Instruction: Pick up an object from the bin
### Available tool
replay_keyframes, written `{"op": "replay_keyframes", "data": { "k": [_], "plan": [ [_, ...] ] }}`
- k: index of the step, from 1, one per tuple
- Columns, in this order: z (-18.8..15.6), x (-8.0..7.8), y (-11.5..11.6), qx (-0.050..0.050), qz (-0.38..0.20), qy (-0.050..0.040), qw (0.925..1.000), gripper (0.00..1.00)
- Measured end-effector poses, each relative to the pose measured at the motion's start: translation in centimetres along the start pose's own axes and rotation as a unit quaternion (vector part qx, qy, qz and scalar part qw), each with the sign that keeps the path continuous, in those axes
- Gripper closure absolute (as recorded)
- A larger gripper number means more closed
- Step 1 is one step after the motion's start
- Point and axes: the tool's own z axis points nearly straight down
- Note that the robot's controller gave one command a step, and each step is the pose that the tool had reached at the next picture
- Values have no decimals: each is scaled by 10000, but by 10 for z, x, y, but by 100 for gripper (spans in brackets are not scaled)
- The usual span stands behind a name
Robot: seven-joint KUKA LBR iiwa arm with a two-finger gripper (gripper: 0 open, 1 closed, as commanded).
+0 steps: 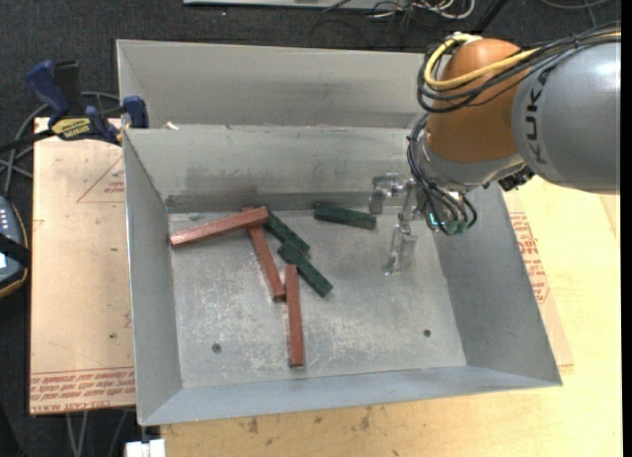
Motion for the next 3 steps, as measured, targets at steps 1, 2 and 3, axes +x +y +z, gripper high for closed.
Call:
{"op": "replay_keyframes", "data": {
  "k": [1, 2, 3],
  "plan": [
    [84, -36, 29, -5, 517, -12, 9987, 0],
    [49, -29, 38, -6, 693, -55, 9976, 0],
    [43, -31, 31, -3, 1249, -46, 9922, 0]
  ]
}}
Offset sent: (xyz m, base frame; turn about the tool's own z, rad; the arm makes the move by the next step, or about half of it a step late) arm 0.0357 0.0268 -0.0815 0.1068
